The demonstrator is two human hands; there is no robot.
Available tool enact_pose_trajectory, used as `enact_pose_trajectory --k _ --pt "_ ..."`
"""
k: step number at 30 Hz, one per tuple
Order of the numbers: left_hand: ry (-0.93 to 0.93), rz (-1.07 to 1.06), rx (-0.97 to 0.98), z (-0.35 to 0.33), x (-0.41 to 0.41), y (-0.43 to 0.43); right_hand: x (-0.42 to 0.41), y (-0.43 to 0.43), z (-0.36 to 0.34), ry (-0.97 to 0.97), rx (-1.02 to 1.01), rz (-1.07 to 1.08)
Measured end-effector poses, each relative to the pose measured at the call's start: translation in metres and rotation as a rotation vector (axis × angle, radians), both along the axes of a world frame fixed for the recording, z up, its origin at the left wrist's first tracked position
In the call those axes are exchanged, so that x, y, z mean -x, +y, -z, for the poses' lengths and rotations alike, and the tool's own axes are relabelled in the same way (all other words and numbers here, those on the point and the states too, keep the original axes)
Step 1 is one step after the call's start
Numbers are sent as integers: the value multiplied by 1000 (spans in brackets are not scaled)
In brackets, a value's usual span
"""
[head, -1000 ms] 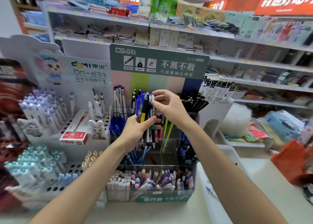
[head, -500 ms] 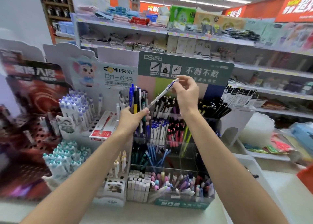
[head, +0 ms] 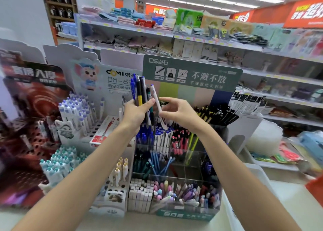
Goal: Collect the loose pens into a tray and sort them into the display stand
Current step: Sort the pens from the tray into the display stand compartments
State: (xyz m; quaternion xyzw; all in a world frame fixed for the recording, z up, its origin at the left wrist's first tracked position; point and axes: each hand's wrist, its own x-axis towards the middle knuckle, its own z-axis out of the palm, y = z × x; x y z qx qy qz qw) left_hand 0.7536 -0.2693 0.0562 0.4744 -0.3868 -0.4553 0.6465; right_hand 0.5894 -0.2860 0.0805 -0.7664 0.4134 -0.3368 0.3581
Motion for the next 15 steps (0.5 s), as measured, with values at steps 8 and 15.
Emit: enact_pose_trajectory --k 8,15 --pt "-32 15 26 10 -26 -1 -16 -30 -5 -57 272 125" --pt "29 85 46 20 -39 9 -49 -52 13 -2 615 203"
